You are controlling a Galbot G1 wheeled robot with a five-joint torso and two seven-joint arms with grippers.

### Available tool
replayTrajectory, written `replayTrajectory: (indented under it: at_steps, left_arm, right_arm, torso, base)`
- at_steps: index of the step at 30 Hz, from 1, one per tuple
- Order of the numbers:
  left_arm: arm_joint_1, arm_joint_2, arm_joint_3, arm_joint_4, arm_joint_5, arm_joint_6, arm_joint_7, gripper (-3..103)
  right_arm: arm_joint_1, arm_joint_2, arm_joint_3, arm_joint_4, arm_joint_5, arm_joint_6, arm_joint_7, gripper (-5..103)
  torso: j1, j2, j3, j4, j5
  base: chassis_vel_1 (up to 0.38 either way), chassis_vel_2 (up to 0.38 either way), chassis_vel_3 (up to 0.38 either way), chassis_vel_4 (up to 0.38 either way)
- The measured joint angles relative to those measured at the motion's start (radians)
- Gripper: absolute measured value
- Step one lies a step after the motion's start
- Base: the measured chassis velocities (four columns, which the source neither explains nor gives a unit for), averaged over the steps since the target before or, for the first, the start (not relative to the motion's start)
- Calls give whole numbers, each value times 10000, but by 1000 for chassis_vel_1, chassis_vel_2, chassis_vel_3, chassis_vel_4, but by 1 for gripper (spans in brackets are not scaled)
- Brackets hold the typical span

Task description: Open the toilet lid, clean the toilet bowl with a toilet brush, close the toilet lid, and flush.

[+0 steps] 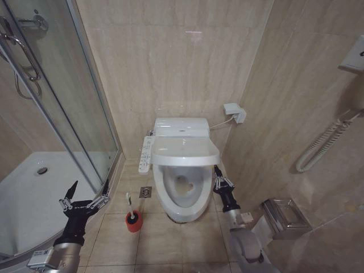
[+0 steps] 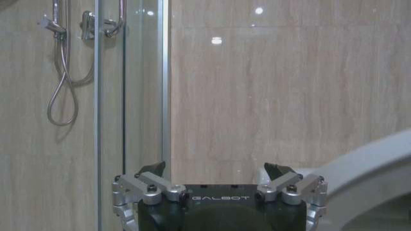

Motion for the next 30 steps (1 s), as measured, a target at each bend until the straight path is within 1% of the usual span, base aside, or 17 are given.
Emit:
replayTrajectory:
  at_steps: [6,14,21,30]
  left_arm:
    - [0,0,0,0,0,0,0,100]
    - [0,0,0,0,0,0,0,100]
    - [0,0,0,0,0,0,0,100]
    - [0,0,0,0,0,0,0,100]
  right_arm:
    - [455,37,0,-85,184,-205,57,0]
    - [1124,-87,-87,-204,466,-539,159,0]
    - [1850,-337,-416,-349,638,-907,352,0]
    - [2590,-324,-753,-770,869,-1101,466,0]
  torso:
    - [0,0,0,1,0]
    - [0,0,0,-2,0]
    - [0,-2,0,-1,1]
    - [0,-1,0,-2,1]
  base:
    - [0,0,0,0]
    - [0,0,0,0]
    - [0,0,0,0]
    - [0,0,0,0]
